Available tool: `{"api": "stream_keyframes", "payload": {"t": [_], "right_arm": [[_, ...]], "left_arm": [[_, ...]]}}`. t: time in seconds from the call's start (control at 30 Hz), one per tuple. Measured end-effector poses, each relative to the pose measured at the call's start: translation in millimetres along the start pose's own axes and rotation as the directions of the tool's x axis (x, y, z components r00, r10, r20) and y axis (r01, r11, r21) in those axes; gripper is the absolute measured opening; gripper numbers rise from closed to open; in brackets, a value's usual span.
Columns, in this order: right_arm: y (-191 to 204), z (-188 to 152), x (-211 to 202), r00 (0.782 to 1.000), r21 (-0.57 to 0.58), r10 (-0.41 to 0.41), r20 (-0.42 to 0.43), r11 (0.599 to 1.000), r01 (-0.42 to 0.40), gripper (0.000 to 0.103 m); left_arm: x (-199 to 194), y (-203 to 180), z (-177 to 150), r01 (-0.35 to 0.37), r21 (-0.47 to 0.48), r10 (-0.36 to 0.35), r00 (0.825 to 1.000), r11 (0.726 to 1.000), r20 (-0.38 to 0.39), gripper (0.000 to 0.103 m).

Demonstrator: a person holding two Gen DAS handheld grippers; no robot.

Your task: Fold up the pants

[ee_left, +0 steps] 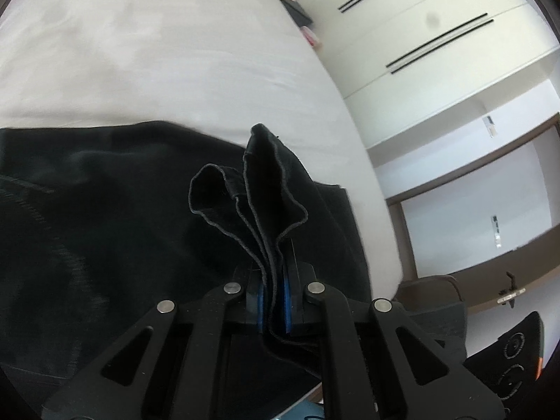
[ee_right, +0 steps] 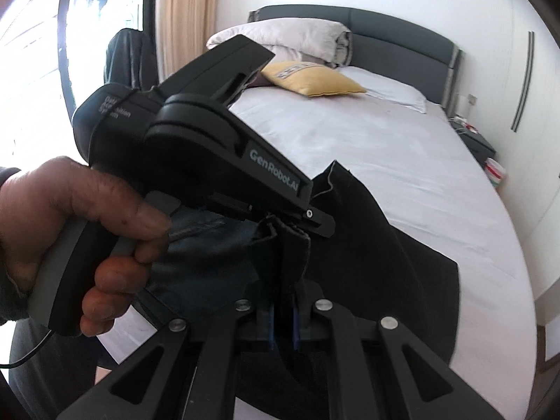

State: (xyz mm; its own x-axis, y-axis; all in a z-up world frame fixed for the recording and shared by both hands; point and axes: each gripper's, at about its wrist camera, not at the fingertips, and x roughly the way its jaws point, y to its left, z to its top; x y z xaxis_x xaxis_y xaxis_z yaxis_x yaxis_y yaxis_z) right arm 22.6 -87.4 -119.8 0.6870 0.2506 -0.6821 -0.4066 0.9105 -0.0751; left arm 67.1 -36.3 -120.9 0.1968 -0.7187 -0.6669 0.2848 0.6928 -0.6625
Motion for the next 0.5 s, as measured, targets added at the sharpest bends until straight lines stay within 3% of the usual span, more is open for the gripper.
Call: {"api": "stream_keyframes", "payload": {"t": [0.37,0.5], "right_arm": [[8.8,8.6,41.7,0.997,-0.019,0.023,-0.075,1.000,-0.024,0.008],[0.7,5.2,47.0,0.992,0.007,0.065,-0.112,0.998,-0.065,0.012]], "left_arm": [[14.6,41.0,-13.2,-0.058,-0.023,0.057,0.998,0.998,-0.016,0.006],[21.8,46.8,-18.5,-0.059,-0.029,0.059,0.998,0.998,-0.016,0.007]]}}
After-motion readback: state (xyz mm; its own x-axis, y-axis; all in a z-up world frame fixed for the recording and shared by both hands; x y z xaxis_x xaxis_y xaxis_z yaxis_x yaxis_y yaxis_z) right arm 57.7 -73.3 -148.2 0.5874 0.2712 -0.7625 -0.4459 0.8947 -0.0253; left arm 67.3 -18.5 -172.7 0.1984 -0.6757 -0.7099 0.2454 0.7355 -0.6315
